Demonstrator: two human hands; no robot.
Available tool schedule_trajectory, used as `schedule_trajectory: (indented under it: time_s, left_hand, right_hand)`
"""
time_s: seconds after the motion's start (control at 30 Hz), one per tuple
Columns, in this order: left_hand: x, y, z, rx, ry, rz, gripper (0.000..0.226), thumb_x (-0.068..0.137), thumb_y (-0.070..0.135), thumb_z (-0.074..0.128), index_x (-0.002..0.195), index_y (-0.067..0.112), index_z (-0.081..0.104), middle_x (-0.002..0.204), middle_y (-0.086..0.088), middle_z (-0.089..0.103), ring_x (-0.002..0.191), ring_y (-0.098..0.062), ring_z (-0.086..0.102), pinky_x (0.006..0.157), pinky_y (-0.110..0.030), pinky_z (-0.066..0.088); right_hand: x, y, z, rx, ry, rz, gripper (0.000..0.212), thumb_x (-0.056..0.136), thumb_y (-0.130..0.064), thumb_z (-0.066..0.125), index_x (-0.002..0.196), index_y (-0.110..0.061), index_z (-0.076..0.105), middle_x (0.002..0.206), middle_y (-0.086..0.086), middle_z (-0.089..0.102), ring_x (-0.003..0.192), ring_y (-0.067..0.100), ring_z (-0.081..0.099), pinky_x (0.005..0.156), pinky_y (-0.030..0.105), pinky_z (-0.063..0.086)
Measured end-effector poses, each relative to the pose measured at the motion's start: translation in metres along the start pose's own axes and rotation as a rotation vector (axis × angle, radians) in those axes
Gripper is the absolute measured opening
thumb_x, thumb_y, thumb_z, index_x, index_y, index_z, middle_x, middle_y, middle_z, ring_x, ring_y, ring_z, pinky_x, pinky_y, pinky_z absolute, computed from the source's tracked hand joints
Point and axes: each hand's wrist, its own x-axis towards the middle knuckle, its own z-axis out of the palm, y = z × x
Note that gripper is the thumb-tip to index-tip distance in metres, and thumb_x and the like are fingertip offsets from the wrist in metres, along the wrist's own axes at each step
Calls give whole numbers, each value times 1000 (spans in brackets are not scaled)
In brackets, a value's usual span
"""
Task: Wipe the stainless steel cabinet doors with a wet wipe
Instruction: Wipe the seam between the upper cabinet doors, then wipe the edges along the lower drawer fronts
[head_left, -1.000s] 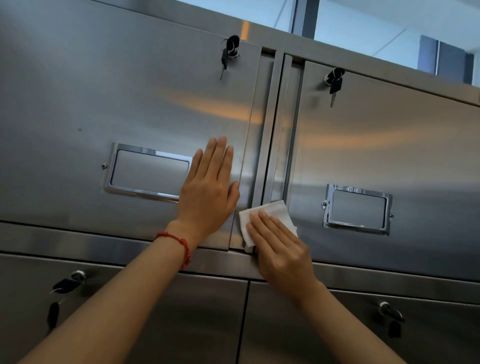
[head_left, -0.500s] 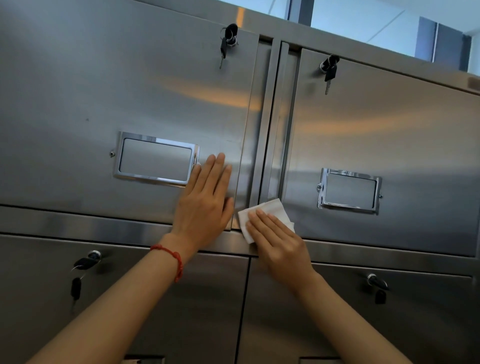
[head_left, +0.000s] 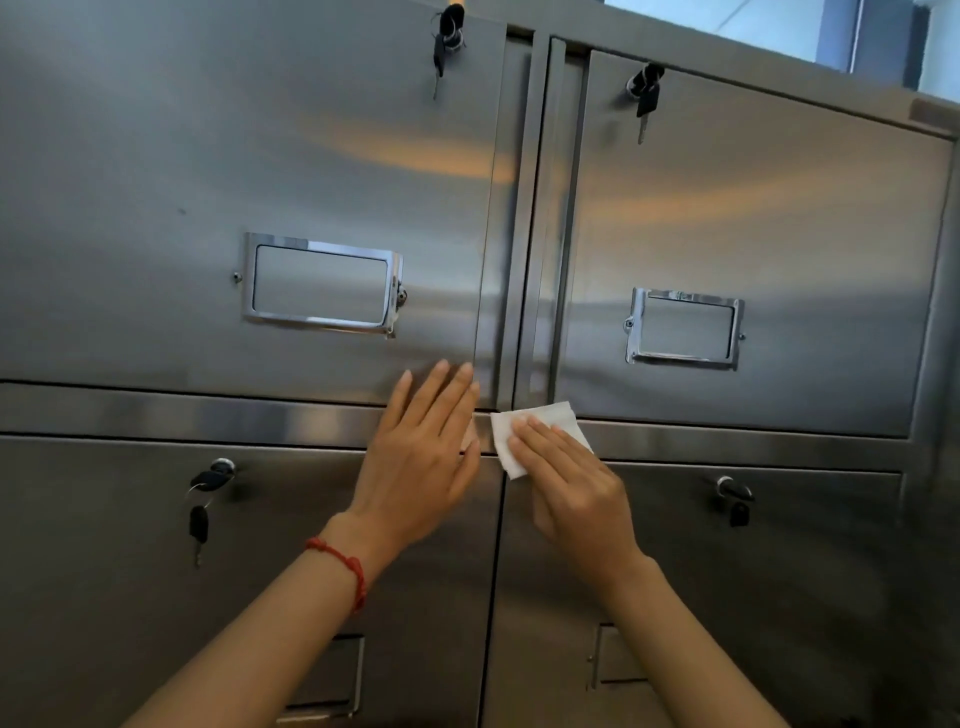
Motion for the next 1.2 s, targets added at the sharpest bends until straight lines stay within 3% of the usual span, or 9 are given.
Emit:
schedule_trajectory:
  time_s: [0.2, 0.37, 0.57, 0.83, 1.0, 1.1, 1.2]
  left_hand:
    - [-21, 19, -1, -94, -27, -2, 50, 92, 30, 37, 131, 3, 53, 137, -15, 50, 130, -29, 44, 106, -50, 27]
    - [-39, 32, -2, -157, -90, -21, 50, 91, 31, 38, 130, 3, 54, 136, -14, 52, 128, -27, 47, 107, -45, 26]
    - [-52, 50, -9, -208, -133, -55, 50, 90, 30, 39, 128, 3, 56, 133, -13, 55, 125, -26, 50, 108, -39, 25]
    - [-55, 88, -29, -206, -185, -106, 50, 90, 31, 37, 125, 3, 58, 129, -13, 58, 121, -26, 54, 104, -45, 38]
    - [-56, 126, -48, -200, -204, -149, 50, 90, 32, 36, 126, 4, 57, 129, -13, 58, 121, -26, 54, 108, -41, 32]
    - [-59, 151, -61, -188, -240, -165, 50, 90, 33, 36, 126, 4, 57, 130, -13, 58, 121, -26, 54, 105, -45, 36]
    - [-61, 172, -73, -163, -264, -172, 50, 90, 34, 36, 126, 5, 58, 129, -12, 58, 120, -25, 55, 102, -49, 33]
  right_hand:
    - [-28, -15, -14, -9, 20, 123, 31, 84, 0, 52, 110, 0, 68, 118, 15, 65, 115, 24, 59, 101, 37, 45]
    - [-45, -24, -26, 4, 15, 206, 38, 102, -10, 32, 112, 0, 67, 118, 13, 65, 115, 22, 59, 106, 29, 40]
    - [-63, -26, -43, 3, -17, 234, 33, 86, -1, 46, 111, 0, 68, 117, 12, 66, 114, 21, 61, 99, 34, 47]
    - [-78, -16, -82, 12, -60, 226, 34, 87, -7, 45, 109, -1, 69, 114, 12, 68, 110, 22, 63, 94, 37, 51]
    - [-94, -4, -120, 32, -70, 202, 33, 88, -9, 45, 107, -1, 71, 112, 12, 68, 108, 22, 64, 92, 37, 51]
    - [-104, 4, -143, 39, -85, 182, 32, 94, -13, 43, 107, -1, 70, 111, 13, 69, 107, 23, 65, 93, 37, 49]
    - [-110, 9, -162, 53, -90, 205, 32, 87, -10, 46, 107, -1, 70, 111, 13, 69, 106, 23, 65, 95, 37, 47]
